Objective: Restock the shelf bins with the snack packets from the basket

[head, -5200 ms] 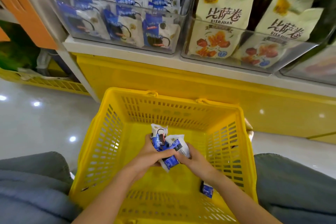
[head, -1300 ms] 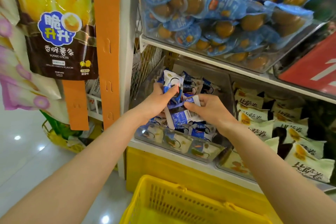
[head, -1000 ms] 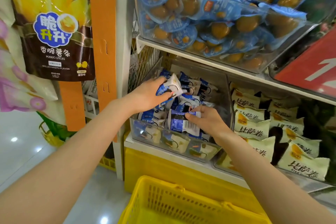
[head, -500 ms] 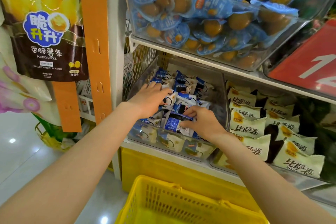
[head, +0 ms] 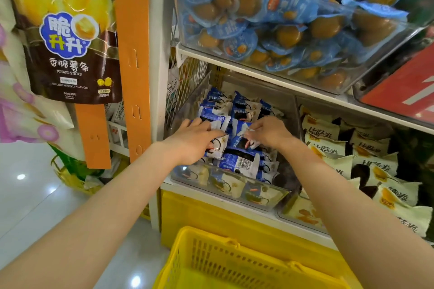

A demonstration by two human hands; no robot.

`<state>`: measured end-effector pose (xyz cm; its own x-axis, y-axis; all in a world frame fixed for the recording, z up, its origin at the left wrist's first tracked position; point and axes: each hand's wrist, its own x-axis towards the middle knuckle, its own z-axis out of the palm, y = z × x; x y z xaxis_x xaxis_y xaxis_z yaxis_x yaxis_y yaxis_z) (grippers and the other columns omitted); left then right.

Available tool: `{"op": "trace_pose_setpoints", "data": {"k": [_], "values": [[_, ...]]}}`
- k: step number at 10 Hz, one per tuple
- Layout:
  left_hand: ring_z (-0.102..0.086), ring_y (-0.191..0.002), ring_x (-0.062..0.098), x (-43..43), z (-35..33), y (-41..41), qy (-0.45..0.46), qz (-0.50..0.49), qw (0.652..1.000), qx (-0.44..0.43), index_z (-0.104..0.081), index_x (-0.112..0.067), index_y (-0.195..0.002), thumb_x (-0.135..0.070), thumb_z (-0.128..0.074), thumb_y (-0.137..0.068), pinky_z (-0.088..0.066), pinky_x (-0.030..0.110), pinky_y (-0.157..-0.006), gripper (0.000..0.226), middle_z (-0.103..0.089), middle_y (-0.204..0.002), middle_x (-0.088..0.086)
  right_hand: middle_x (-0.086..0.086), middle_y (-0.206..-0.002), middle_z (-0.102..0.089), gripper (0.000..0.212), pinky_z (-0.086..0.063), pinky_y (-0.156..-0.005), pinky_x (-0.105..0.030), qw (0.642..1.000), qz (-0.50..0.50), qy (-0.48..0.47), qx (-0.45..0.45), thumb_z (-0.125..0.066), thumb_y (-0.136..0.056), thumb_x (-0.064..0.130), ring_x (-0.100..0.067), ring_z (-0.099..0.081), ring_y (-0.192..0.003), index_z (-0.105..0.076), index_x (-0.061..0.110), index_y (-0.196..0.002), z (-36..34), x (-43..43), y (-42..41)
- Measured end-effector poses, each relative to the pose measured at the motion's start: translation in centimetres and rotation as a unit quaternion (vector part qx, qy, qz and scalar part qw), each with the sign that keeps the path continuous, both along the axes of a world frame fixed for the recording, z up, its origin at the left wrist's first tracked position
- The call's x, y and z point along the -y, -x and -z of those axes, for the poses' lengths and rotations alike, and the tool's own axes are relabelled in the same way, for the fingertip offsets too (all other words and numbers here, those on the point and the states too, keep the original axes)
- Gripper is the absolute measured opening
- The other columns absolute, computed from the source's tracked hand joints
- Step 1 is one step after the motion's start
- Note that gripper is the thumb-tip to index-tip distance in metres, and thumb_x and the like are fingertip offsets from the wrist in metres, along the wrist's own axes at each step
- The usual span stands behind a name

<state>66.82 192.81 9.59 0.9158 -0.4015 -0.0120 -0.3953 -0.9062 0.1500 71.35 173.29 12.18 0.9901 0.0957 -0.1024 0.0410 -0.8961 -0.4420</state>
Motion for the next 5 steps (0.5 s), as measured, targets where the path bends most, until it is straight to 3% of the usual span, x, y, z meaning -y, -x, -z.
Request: {"op": "trace_pose_setpoints", "data": {"k": [1, 2, 3, 4, 5], "values": [[-0.032, -0.115, 0.018, -0.1, 0.3, 0.3, 0.027, 0.007, 1.0, 0.013, -0.031, -0.034, -0.137, -0.006, -0.045, -0.094, -0.021, 0.037, -0.101, 0.053, -0.046, -0.126, 0.0, -0.009, -0.113, -0.067, 0.031, -0.044, -0.084, -0.027, 0.989, 0.089, -0.074, 0.09, -0.059, -0.091, 0.034, -0.022, -0.061, -0.1, -0.067, 0.012, -0.111, -0.4, 0.8, 0.1], [-0.03, -0.117, 0.02, -0.3, 0.5, 0.3, 0.016, 0.007, 1.0, 0.017, -0.035, -0.031, -0.136, -0.006, -0.044, -0.094, -0.023, 0.035, -0.099, 0.05, -0.043, -0.129, 0.003, -0.011, -0.093, -0.066, 0.02, -0.051, -0.076, -0.032, 0.961, 0.175, -0.199, 0.08, -0.058, -0.092, 0.025, -0.023, -0.062, -0.083, -0.066, 0.008, -0.098, 0.9, 0.5, 0.2], [-0.028, -0.12, 0.02, -0.2, 0.5, 0.4, 0.001, -0.009, 1.0, 0.02, -0.039, -0.029, -0.138, -0.009, -0.043, -0.094, -0.024, 0.036, -0.101, 0.049, -0.039, -0.131, 0.003, -0.007, -0.076, -0.059, 0.026, -0.048, -0.07, -0.032, 0.972, 0.174, -0.155, -0.02, -0.056, -0.093, 0.018, -0.017, -0.056, -0.072, -0.058, 0.009, -0.069, 2.6, -0.3, 1.1], [-0.03, -0.124, 0.02, -0.1, 0.0, 1.2, 0.017, -0.015, 0.999, 0.033, -0.038, -0.028, -0.139, -0.016, -0.042, -0.096, -0.025, 0.036, -0.104, 0.044, -0.041, -0.133, 0.002, -0.009, -0.084, -0.062, 0.021, -0.046, -0.074, -0.034, 0.98, 0.152, -0.132, -0.007, -0.055, -0.093, 0.023, -0.022, -0.057, -0.084, -0.062, 0.006, -0.082, 2.8, -0.5, 1.5], [-0.039, -0.12, 0.018, -0.4, -1.0, 3.2, 0.122, -0.055, 0.986, 0.099, -0.042, -0.026, -0.135, -0.023, -0.04, -0.097, -0.03, 0.036, -0.103, 0.038, -0.046, -0.131, 0.001, -0.013, -0.125, -0.053, 0.04, -0.043, -0.09, -0.035, 0.981, 0.127, -0.13, 0.07, -0.054, -0.093, 0.031, -0.026, -0.053, -0.113, -0.048, 0.006, -0.124, 1.5, -0.4, 3.1]]}}
